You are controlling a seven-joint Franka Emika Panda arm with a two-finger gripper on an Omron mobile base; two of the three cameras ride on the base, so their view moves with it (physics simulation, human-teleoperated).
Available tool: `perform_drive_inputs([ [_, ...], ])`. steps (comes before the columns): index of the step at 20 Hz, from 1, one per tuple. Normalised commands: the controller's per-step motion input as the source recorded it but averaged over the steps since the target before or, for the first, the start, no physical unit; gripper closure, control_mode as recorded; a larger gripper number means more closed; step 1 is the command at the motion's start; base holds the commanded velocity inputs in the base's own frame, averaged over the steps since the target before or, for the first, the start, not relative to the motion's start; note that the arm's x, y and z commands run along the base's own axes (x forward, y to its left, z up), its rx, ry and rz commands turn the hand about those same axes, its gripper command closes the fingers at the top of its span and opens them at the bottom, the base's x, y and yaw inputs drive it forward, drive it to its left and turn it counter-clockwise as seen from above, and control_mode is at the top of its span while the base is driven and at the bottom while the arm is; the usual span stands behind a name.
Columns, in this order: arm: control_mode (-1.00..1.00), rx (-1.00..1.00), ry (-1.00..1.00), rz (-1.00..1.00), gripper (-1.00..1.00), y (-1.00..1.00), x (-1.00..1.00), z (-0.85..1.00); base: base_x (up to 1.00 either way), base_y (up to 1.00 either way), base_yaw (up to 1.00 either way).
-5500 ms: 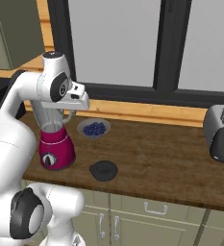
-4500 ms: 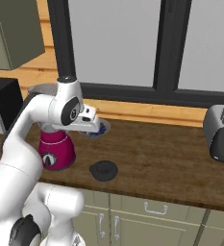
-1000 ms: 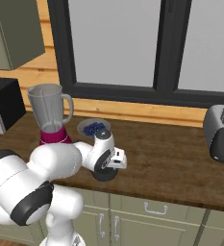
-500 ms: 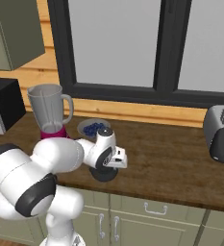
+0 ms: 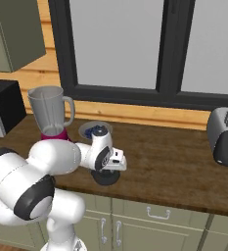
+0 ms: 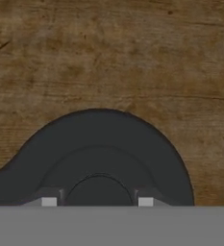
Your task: Close the lid blender by securely placing the lid on top.
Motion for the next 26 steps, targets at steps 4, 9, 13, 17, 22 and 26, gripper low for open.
perform_drive_inputs([
  [4,-1.0,-0.05,0.06,-0.07,1.0,0.25,-0.45,-0.56,0.0,0.0,0.0],
  [9,-1.0,0.01,0.02,-0.08,1.0,0.0,-0.31,-0.19,0.0,0.0,0.0],
  [13,-1.0,0.14,-0.06,-0.09,1.0,-0.02,-0.2,0.53,0.0,0.0,0.0],
  [17,-1.0,0.15,-0.04,-0.02,1.0,-0.01,-0.24,0.94,0.0,0.0,0.0],
  [22,-1.0,0.11,0.0,0.0,1.0,0.0,-0.17,1.0,0.0,0.0,0.0],
  [26,-1.0,0.04,0.0,0.0,1.0,0.0,-0.16,1.0,0.0,0.0,0.0],
])
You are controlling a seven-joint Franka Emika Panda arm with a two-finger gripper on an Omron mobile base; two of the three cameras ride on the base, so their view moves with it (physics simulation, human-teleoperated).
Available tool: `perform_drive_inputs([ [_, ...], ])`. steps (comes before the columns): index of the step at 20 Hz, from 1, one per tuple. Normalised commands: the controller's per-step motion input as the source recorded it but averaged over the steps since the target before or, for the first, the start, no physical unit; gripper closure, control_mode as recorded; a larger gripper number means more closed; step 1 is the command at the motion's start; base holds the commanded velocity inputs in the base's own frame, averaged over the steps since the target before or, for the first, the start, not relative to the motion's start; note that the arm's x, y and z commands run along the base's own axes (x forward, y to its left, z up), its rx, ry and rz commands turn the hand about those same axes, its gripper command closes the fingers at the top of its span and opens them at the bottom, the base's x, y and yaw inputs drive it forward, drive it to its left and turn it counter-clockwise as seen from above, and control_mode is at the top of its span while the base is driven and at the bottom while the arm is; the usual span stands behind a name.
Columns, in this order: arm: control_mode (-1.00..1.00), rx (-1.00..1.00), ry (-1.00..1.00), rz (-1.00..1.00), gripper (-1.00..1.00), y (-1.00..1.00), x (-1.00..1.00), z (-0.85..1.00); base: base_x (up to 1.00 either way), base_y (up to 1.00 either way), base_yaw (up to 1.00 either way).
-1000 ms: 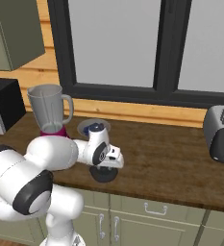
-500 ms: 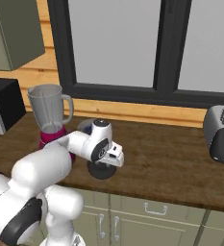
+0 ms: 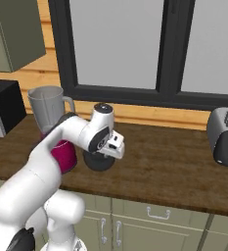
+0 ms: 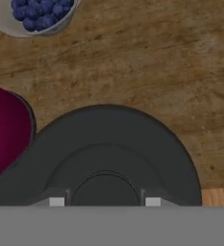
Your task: Close the lid blender by securely placing the lid on top.
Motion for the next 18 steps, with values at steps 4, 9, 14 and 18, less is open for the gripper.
perform_drive_inputs([
  [4,-1.0,0.02,0.0,0.0,1.0,0.0,-0.1,1.0,0.0,0.0,0.0],
  [9,-1.0,0.0,0.0,0.0,1.0,0.01,-0.06,1.0,0.0,0.0,0.0],
  [14,-1.0,0.0,-0.02,0.0,1.0,0.16,0.0,0.96,0.0,0.0,0.0],
  [18,-1.0,0.0,-0.04,0.0,1.0,0.34,0.0,0.84,0.0,0.0,0.0],
])
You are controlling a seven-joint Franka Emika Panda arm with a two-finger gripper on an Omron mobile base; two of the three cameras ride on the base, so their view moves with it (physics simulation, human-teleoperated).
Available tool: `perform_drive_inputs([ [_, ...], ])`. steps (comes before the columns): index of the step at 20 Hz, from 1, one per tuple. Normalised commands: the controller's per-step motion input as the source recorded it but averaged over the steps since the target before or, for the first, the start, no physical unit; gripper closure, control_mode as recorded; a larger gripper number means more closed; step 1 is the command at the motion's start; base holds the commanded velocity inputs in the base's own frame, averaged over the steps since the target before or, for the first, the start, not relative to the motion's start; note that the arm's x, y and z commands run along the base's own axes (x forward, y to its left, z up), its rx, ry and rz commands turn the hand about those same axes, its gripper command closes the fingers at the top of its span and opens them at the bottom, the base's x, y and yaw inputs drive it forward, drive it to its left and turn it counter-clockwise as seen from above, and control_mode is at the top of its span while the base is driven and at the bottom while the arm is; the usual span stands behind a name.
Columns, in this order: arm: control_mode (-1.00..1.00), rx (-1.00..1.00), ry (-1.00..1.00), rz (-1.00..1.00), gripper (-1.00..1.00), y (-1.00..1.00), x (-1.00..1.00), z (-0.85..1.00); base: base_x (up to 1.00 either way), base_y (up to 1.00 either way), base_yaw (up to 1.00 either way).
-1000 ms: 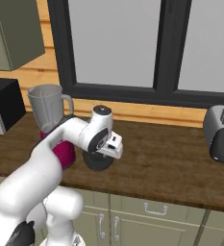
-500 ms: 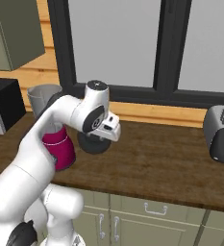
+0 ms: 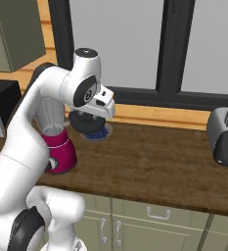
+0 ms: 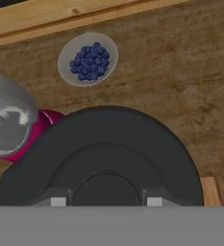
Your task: Close the lid blender by securely placing the lid on top.
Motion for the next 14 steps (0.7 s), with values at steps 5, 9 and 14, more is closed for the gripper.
perform_drive_inputs([
  [5,-1.0,0.0,-0.05,0.0,1.0,0.47,0.0,0.81,0.0,0.0,0.0],
  [9,-1.0,0.0,-0.04,0.0,1.0,0.49,0.0,0.73,0.0,0.0,0.0],
  [14,-1.0,0.0,0.0,0.0,1.0,0.53,0.0,0.35,0.0,0.0,0.0],
])
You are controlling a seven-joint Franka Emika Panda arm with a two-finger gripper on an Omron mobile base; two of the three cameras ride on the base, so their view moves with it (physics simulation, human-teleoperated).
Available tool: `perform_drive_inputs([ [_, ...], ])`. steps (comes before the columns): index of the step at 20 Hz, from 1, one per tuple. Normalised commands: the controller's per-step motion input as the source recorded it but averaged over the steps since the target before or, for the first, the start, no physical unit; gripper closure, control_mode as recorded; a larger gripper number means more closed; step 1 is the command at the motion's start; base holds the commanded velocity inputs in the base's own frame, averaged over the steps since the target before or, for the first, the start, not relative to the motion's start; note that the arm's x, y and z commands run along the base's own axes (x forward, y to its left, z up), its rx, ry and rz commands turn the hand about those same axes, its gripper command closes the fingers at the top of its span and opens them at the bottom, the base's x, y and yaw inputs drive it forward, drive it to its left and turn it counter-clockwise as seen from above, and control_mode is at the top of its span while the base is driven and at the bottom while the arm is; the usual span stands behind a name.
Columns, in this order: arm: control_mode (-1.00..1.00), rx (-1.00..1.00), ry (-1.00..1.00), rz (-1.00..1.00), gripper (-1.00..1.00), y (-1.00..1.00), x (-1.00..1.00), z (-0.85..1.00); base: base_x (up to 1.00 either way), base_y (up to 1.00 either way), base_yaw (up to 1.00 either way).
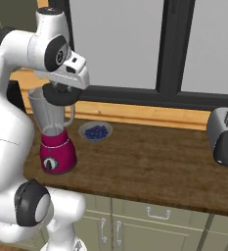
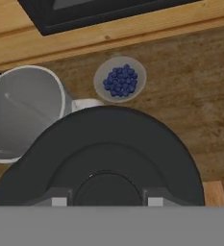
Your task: Close the lid blender by securely placing the lid on top.
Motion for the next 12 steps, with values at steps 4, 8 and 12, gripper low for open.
perform_drive_inputs([
  [4,-1.0,0.0,-0.01,0.0,1.0,0.52,0.0,0.01,0.0,0.0,0.0],
  [8,-1.0,0.0,0.0,0.0,1.0,0.48,0.02,0.0,0.0,0.0,0.0],
  [12,-1.0,0.0,0.0,0.0,1.0,0.5,0.05,0.0,0.0,0.0,0.0],
])
